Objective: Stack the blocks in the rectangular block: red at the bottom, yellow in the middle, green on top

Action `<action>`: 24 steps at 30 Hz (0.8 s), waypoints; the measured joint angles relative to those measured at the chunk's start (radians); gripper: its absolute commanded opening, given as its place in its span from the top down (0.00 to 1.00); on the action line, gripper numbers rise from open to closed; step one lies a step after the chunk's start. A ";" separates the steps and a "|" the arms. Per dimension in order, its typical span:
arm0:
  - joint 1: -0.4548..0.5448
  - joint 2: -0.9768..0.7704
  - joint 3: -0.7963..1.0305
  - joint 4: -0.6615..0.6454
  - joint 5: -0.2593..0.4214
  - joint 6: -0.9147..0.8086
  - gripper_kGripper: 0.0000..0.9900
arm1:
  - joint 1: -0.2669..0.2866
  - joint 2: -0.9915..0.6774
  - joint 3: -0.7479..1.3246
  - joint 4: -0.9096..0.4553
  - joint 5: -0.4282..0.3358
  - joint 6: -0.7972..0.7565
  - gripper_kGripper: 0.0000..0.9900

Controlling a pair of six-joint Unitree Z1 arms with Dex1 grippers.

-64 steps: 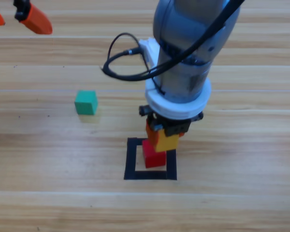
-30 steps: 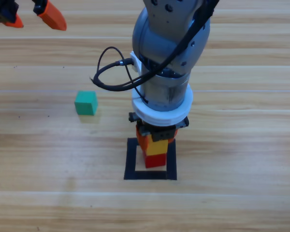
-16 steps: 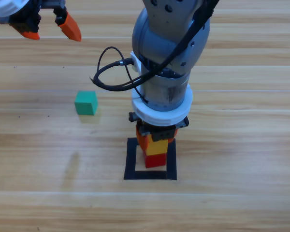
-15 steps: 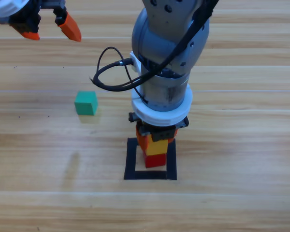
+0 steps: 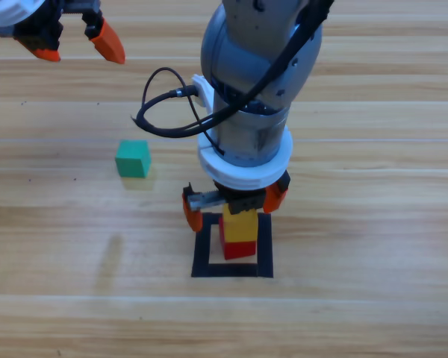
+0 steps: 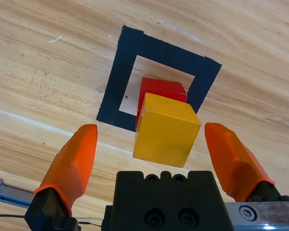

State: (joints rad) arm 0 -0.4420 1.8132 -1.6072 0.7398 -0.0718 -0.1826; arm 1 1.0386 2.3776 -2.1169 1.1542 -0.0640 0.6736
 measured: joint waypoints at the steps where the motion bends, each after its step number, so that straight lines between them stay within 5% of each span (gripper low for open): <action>1: 0.000 0.000 0.000 0.000 0.000 -0.001 0.00 | 0.000 -0.003 0.000 0.000 0.000 -0.017 0.00; 8: -0.005 0.087 0.000 0.000 0.028 -0.055 0.03 | 0.013 -0.215 0.076 -0.017 0.000 -0.199 0.00; 14: -0.058 0.193 -0.015 0.032 0.093 -0.125 0.03 | 0.022 -0.641 0.703 -0.418 0.000 -0.559 0.00; 24: -0.167 0.347 -0.177 0.155 0.142 -0.272 0.03 | 0.026 -0.725 0.858 -0.486 0.097 -0.581 0.00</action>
State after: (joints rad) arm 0 -0.6088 2.1602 -1.7841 0.8949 0.0699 -0.4551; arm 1 1.0641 1.6524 -1.2585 0.6685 0.0333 0.0924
